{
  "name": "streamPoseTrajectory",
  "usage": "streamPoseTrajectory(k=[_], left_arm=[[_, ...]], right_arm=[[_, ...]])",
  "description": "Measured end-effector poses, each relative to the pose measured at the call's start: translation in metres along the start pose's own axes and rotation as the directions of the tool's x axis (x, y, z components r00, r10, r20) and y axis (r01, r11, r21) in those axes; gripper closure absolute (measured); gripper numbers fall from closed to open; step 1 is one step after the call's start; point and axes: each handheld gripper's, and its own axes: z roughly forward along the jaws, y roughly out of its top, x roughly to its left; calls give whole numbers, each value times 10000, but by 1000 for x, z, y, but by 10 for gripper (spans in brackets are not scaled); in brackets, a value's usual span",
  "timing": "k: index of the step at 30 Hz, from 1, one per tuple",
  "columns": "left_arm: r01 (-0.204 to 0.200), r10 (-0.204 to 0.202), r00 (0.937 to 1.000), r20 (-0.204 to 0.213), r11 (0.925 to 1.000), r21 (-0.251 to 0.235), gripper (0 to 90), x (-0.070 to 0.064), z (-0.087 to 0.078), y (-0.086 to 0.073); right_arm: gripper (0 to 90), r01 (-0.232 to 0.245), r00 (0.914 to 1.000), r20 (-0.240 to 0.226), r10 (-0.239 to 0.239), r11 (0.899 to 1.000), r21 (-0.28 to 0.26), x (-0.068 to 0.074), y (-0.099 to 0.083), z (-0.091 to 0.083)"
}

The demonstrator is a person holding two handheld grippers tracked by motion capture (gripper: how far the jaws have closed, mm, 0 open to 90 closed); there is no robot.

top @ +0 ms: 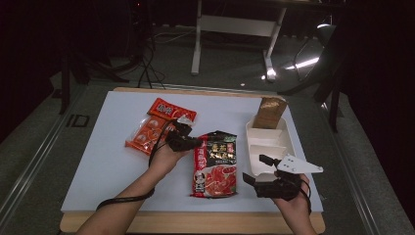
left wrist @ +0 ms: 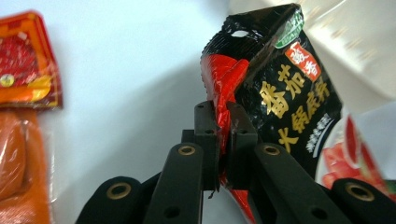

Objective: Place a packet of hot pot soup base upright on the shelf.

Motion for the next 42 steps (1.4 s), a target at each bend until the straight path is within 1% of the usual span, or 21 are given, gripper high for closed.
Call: streamPoseTrajectory(k=[2,4,5,8,12,14,15,17,20,21,23,25,27,29,30,32,33,35,38,39,42], left_arm=[[-35,39,9998,172,9998,-205,867,-5,-5,2],[-241,244,9997,71,9991,-346,867,-10,-9,2],[-197,201,9998,72,9989,-428,867,-12,-10,2],[-347,357,9993,133,9969,-705,867,-18,-15,1],[-393,426,9985,349,9950,-914,865,-22,-21,1],[-505,550,9977,388,9928,-1085,865,-25,-23,0],[-583,636,9970,436,9918,-1141,866,-27,-25,0],[-467,561,9959,705,9907,-1281,867,-30,-29,0],[-489,650,9924,1048,9876,-1489,867,-36,-36,2],[-621,818,9895,1188,9849,-1614,867,-38,-38,2],[-823,1034,9877,1170,9815,-1726,867,-43,-43,2],[-1012,1261,9843,1233,9764,-1910,867,-47,-49,3],[-1381,1635,9802,1121,9688,-2056,867,-52,-55,4],[-1624,1911,9755,1092,9598,-2288,867,-54,-62,4],[-1647,1937,9755,1039,9572,-2378,867,-55,-65,5],[-1486,1821,9767,1135,9556,-2543,866,-53,-72,6],[-1350,1735,9770,1238,9533,-2703,866,-52,-75,6],[-1131,1618,9759,1464,9488,-2948,865,-48,-80,6],[-1001,1568,9743,1620,9446,-3125,865,-45,-85,7],[-901,1590,9705,1813,9364,-3391,865,-42,-89,6],[-829,1640,9665,1973,9273,-3649,865,-39,-93,5]], right_arm=[[109,-6,10000,-79,5,9999,-113,-1,1,-2],[109,-79,9999,-100,78,9999,-144,-1,1,-2],[111,-124,9999,-48,124,9998,-146,-1,2,-3],[111,318,9994,108,-317,9995,-92,0,2,-3],[133,673,9977,52,-672,9975,-194,1,4,-5],[136,960,9954,31,-959,9941,-503,1,5,-6],[135,967,9953,-3,-968,9937,-561,2,6,-7],[135,916,9958,17,-917,9931,-732,2,9,-9],[138,504,9987,-61,-508,9968,-622,2,12,-12],[138,273,9995,-115,-280,9980,-577,1,12,-13],[135,-62,9999,-92,58,9988,-491,-1,13,-15],[132,-51,9998,166,56,9995,-312,-1,14,-17],[116,-112,9997,200,116,9997,-212,-3,15,-18],[114,-118,9995,292,129,9993,-360,-4,16,-20],[114,-103,9997,217,111,9993,-358,-4,17,-21],[114,-58,9995,297,69,9994,-342,-4,18,-21],[114,-65,9999,111,69,9994,-327,-5,19,-20],[114,19,10000,56,-17,9996,-289,-4,22,-19],[114,115,9998,-136,-119,9995,-290,-4,26,-17],[114,180,9997,-158,-185,9994,-290,-3,28,-16],[114,284,9983,-509,-293,9995,-170,-1,39,-9]])
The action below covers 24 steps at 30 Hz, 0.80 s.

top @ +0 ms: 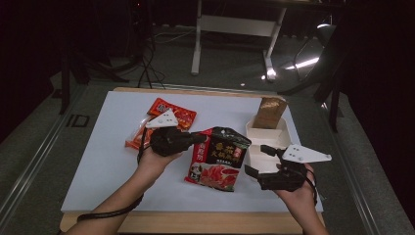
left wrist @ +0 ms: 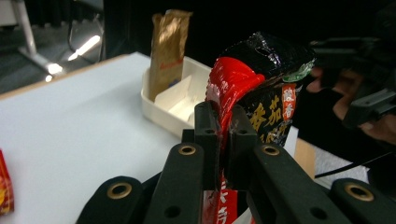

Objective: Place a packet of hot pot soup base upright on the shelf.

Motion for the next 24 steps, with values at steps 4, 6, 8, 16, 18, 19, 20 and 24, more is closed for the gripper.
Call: streamPoseTrajectory(k=[4,6,8,16,18,19,20,24], left_arm=[[39,-36,9999,127,9997,-255,865,0,-3,-1],[118,-113,9998,149,9994,-335,865,0,-3,-2],[195,-191,9998,113,9989,-420,866,-1,-4,-2],[208,-210,9998,-9,9955,-921,865,-4,-4,-1],[177,-176,9998,14,9957,-910,863,-5,-3,-1],[179,-179,9998,-1,9958,-903,863,-5,-3,-2],[179,-179,9998,-1,9958,-903,862,-5,-3,-2],[458,-457,9989,32,9964,-707,860,-1,-1,-8]], right_arm=[[160,-68,9998,-168,70,9999,121,1,8,11],[209,-81,9994,-328,86,9998,166,1,11,17],[297,-98,9989,-456,103,9999,123,0,14,22],[563,220,9987,-456,-225,9997,-104,2,30,32],[615,233,9984,-516,-237,9997,-76,2,34,33],[654,179,9981,-589,-182,9998,-48,1,35,33],[654,179,9981,-589,-182,9998,-48,1,35,33],[756,-226,9960,-860,250,9993,284,-7,39,39]])
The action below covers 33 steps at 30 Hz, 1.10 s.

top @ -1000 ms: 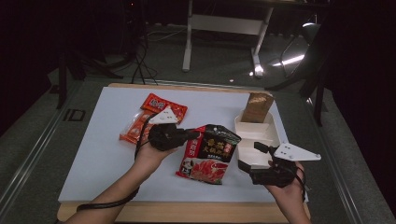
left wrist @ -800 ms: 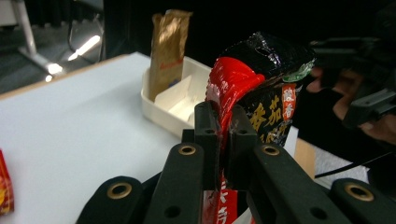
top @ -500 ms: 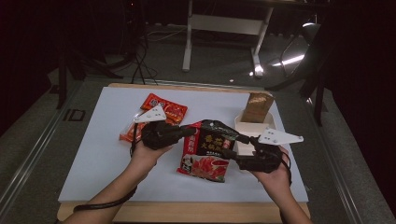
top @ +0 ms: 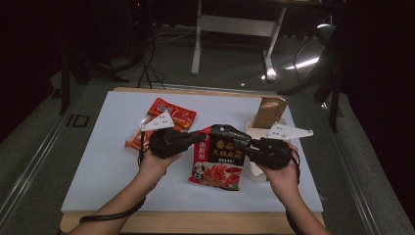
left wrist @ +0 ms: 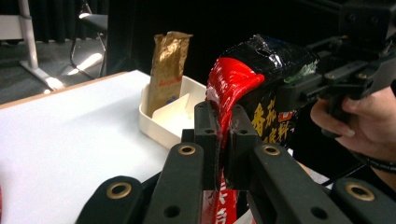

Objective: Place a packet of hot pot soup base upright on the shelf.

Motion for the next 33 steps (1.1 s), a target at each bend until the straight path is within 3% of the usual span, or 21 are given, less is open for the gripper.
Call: streamPoseTrajectory(k=[5,9,13,16,20,22,23,29,33], left_arm=[[-6,7,10000,95,10000,-96,844,1,-1,0],[237,-230,9991,347,9995,-186,810,2,-2,1],[418,-390,9966,726,9984,-383,612,4,-6,1],[462,-429,9967,694,9979,-460,469,5,-10,2],[353,-346,9993,167,9983,-462,266,3,-14,0],[178,-174,9998,136,9994,-298,151,3,-16,-2],[84,-87,9999,-119,9997,-238,125,2,-16,-3],[-101,100,9994,-318,9999,-52,19,4,-21,-13],[-145,146,9985,-526,9999,29,18,7,-28,-21]], right_arm=[[773,77,10000,-42,-77,10000,-32,0,4,0],[775,242,9997,-30,-243,9996,-120,2,8,-3],[779,448,9990,-51,-449,9987,-254,2,13,-10],[779,524,9986,14,-523,9981,-309,0,17,-13],[778,532,9986,19,-532,9978,-401,-2,21,-16],[778,601,9982,58,-600,9974,-408,-3,23,-17],[778,569,9984,44,-568,9974,-444,-3,23,-18],[777,597,9982,26,-597,9961,-649,-7,29,-22],[776,723,9974,115,-716,9941,-803,-9,33,-25]])
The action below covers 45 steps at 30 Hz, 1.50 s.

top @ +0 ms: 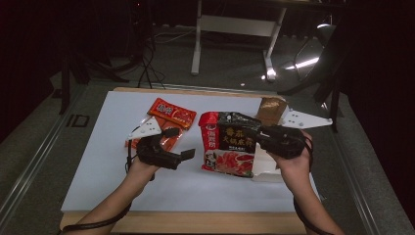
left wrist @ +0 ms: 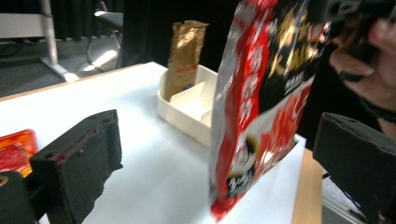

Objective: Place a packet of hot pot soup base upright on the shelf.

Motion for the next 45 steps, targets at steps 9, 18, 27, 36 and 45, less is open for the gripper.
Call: streamPoseTrajectory(k=[9,18,27,36,45], left_arm=[[-258,266,9995,-166,9985,474,18,4,-14,-21],[-454,474,9981,-399,9977,496,19,10,-25,-45],[-277,321,9966,-762,9980,577,19,17,-36,-70],[-51,96,9964,-844,9986,535,19,20,-39,-86],[114,-79,9967,-809,9990,428,19,22,-40,-90]], right_arm=[[777,-56,9986,515,79,9990,-444,-17,15,-12],[776,-80,9940,1080,150,9979,-644,-38,27,-24],[776,-339,9835,1745,473,9963,-791,-64,28,-32],[776,-406,9664,2489,645,9942,-996,-94,27,-39],[775,-1004,9500,2854,1265,9895,-1042,-130,8,-37]])
